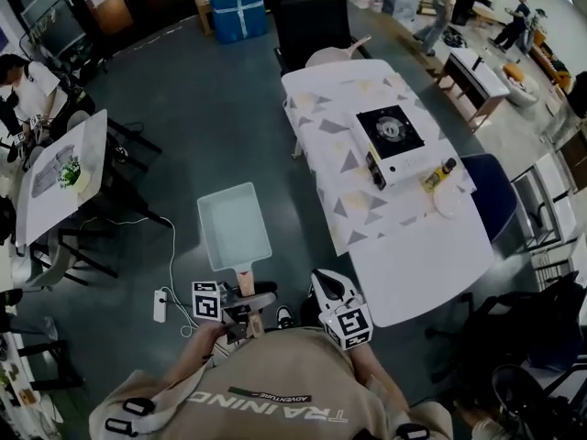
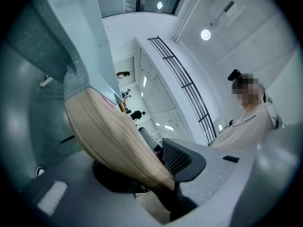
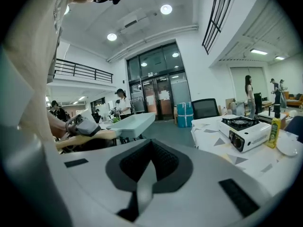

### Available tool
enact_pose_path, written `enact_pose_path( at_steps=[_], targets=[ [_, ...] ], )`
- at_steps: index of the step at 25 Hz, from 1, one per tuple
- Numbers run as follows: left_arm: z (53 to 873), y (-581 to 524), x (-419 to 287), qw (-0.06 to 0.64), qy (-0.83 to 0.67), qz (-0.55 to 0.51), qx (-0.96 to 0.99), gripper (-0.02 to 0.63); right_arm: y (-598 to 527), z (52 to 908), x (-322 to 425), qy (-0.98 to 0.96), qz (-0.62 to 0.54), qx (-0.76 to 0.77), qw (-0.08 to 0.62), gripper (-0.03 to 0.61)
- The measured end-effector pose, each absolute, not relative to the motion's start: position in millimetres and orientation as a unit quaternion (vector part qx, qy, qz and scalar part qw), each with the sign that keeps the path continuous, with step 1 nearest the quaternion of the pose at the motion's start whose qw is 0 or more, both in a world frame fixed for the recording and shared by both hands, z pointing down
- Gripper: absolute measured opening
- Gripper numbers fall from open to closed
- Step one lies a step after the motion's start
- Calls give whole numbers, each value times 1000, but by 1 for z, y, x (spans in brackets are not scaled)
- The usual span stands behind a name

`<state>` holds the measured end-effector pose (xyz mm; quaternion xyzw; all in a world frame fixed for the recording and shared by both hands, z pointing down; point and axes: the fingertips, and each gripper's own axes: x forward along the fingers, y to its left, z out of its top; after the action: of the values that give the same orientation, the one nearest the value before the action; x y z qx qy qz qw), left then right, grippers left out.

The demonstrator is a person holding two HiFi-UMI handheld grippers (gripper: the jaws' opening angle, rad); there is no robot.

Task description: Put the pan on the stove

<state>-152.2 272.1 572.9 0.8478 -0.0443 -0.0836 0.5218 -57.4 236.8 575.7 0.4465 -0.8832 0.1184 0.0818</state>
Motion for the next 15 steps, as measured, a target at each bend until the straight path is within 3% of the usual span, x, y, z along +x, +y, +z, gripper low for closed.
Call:
enact_pose_path(
  at_steps=[15],
  targets=[
    [554, 139, -112, 520, -101, -129, 839, 173, 98, 591, -39, -919, 126, 367, 72, 5]
  ],
)
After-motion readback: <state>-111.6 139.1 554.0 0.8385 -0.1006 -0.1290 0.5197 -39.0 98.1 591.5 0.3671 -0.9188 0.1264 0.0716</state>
